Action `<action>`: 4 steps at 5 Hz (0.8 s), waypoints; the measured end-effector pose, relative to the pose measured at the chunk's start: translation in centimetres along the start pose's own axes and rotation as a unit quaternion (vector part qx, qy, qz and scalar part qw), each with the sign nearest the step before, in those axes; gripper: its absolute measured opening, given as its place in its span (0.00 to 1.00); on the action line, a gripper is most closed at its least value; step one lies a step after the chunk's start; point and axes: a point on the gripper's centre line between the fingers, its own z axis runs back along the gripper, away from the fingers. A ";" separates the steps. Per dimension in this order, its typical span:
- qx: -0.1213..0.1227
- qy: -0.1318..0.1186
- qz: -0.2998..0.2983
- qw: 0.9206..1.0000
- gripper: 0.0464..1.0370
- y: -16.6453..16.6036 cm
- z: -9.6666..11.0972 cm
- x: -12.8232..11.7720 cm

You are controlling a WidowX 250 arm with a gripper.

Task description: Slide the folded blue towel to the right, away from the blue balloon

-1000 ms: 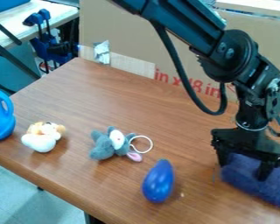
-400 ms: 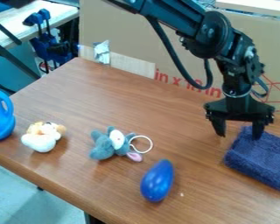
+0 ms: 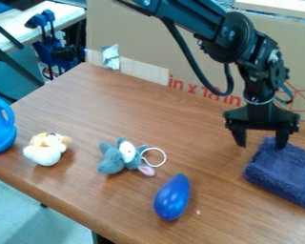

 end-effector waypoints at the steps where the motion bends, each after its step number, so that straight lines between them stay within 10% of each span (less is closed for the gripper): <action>1: 0.015 0.003 -0.024 1.000 0.96 -0.2 4.8 -1.3; 3: 0.019 0.014 -0.044 0.999 0.96 0.7 12.8 -6.1; 4: 0.039 0.064 -0.054 0.996 0.96 1.0 13.4 -8.2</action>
